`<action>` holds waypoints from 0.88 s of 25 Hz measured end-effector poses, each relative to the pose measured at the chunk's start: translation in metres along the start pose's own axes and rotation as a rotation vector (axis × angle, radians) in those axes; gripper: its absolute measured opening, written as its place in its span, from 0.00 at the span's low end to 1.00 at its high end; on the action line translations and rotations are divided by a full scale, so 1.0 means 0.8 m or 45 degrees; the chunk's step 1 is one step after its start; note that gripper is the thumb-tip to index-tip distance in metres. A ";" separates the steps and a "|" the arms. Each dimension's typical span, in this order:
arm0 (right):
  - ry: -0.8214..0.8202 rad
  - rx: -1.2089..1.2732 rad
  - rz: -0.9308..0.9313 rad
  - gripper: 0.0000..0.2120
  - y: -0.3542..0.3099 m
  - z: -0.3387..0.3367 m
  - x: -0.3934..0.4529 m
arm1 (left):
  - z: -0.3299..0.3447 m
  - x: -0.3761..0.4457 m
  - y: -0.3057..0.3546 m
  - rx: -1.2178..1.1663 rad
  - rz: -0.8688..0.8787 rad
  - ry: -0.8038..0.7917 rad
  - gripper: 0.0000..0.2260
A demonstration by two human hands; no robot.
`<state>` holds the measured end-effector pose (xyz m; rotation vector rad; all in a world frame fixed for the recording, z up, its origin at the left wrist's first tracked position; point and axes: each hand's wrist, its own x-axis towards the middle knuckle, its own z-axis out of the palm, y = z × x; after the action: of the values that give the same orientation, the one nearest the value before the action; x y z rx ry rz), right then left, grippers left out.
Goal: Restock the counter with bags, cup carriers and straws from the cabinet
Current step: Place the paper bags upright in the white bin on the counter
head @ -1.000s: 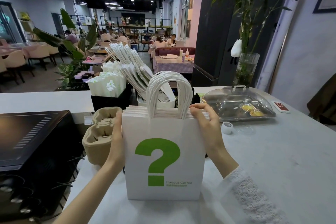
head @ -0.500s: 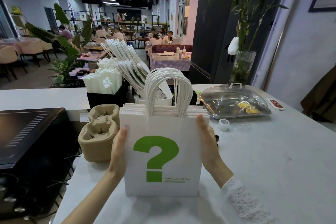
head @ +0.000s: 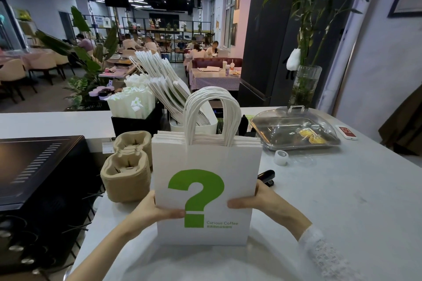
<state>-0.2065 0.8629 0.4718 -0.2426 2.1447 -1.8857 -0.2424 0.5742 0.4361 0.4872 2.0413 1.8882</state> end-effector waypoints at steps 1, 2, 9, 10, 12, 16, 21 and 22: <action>-0.037 -0.031 0.019 0.22 -0.001 -0.001 0.001 | 0.000 0.000 0.002 0.024 -0.007 0.003 0.23; -0.066 -0.053 0.041 0.24 -0.002 0.000 0.002 | 0.002 0.000 0.003 0.034 -0.001 0.012 0.24; -0.051 -0.096 0.043 0.25 0.004 0.001 0.007 | 0.010 0.004 -0.012 -0.007 0.079 0.173 0.22; -0.035 -0.116 0.034 0.24 0.004 0.001 0.007 | 0.009 0.005 -0.012 0.005 0.081 0.183 0.22; -0.022 -0.135 0.018 0.22 0.002 0.000 0.007 | 0.008 0.007 -0.009 0.018 0.077 0.187 0.21; -0.027 -0.133 -0.010 0.21 -0.023 -0.008 0.016 | 0.001 0.018 0.016 0.015 0.148 0.175 0.20; -0.009 -0.120 -0.172 0.20 -0.075 -0.032 0.043 | -0.012 0.056 0.065 0.025 0.271 0.254 0.28; 0.015 -0.101 -0.214 0.20 -0.085 -0.037 0.050 | -0.017 0.068 0.074 0.056 0.296 0.264 0.29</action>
<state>-0.2572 0.8691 0.5383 -0.4418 2.2736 -1.8949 -0.2949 0.5907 0.4961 0.5837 2.2465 2.1090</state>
